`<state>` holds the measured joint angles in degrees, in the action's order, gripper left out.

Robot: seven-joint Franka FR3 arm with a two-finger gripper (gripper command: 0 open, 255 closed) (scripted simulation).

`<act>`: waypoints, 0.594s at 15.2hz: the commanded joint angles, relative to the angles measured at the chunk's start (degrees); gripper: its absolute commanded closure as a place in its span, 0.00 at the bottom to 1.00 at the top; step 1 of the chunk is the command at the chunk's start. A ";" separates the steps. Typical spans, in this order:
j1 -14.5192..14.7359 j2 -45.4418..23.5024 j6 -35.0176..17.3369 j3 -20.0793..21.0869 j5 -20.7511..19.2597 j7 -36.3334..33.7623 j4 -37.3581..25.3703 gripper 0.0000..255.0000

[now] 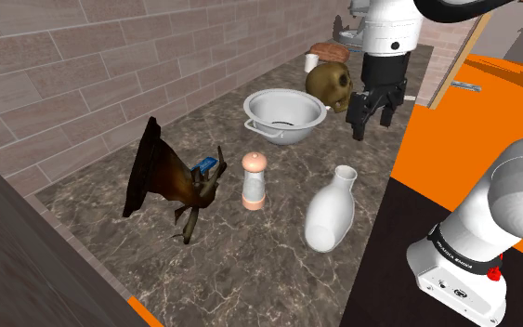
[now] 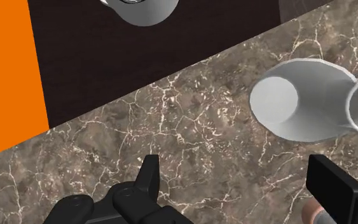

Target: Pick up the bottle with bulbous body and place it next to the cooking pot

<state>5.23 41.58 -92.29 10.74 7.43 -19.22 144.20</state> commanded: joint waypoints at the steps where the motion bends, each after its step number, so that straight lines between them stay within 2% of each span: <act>1: 1.04 -0.94 -1.65 2.03 2.57 -2.67 0.49 0.00; 7: 4.00 -5.75 -7.53 8.63 9.66 -10.49 0.23 0.00; 9: 4.36 -6.41 -8.95 9.50 10.50 -11.24 0.80 0.00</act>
<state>9.37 35.40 -100.50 19.80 17.39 -29.99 144.62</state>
